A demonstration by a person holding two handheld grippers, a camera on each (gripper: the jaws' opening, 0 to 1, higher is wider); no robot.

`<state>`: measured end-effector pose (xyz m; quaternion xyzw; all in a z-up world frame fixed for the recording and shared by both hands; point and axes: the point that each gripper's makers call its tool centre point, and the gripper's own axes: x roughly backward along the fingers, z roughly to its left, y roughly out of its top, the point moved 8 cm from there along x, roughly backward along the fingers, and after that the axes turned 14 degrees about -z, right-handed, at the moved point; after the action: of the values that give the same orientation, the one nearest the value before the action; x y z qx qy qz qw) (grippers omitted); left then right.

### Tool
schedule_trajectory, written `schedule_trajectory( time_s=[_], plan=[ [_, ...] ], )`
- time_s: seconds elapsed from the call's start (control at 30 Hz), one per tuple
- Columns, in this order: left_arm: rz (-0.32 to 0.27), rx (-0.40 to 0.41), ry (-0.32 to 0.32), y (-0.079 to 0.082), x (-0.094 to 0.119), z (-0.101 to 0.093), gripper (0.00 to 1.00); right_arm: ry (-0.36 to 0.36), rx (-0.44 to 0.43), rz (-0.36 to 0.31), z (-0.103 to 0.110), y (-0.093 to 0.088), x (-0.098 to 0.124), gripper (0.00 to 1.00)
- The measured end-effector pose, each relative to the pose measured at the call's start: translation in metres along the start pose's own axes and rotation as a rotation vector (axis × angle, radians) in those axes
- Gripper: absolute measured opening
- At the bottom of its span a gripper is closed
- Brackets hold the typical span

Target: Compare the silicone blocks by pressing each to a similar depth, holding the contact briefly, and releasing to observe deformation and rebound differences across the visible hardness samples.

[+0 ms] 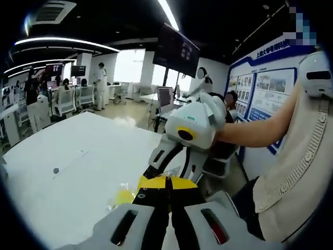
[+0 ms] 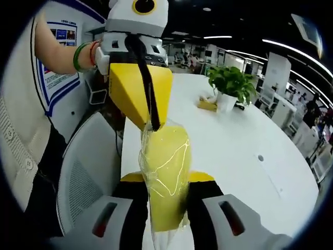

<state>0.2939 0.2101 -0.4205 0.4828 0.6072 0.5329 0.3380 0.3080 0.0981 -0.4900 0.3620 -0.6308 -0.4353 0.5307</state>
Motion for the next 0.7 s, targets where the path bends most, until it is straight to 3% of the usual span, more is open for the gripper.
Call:
schedule_trajectory(
  time_s=[0.37, 0.53, 0.7],
  plan=[
    [-0.029, 0.062, 0.042, -0.011, 0.007, 0.002, 0.0, -0.053, -0.04, -0.01, 0.005, -0.008, 0.003, 0.42],
    [-0.017, 0.09, 0.074, -0.022, 0.013, 0.006, 0.0, -0.133, -0.102, -0.102, 0.012, -0.012, 0.006, 0.52],
    [-0.012, 0.107, 0.106, -0.031, 0.019, 0.012, 0.0, -0.213, -0.174, -0.151, 0.017, -0.021, 0.015, 0.65]
  ],
)
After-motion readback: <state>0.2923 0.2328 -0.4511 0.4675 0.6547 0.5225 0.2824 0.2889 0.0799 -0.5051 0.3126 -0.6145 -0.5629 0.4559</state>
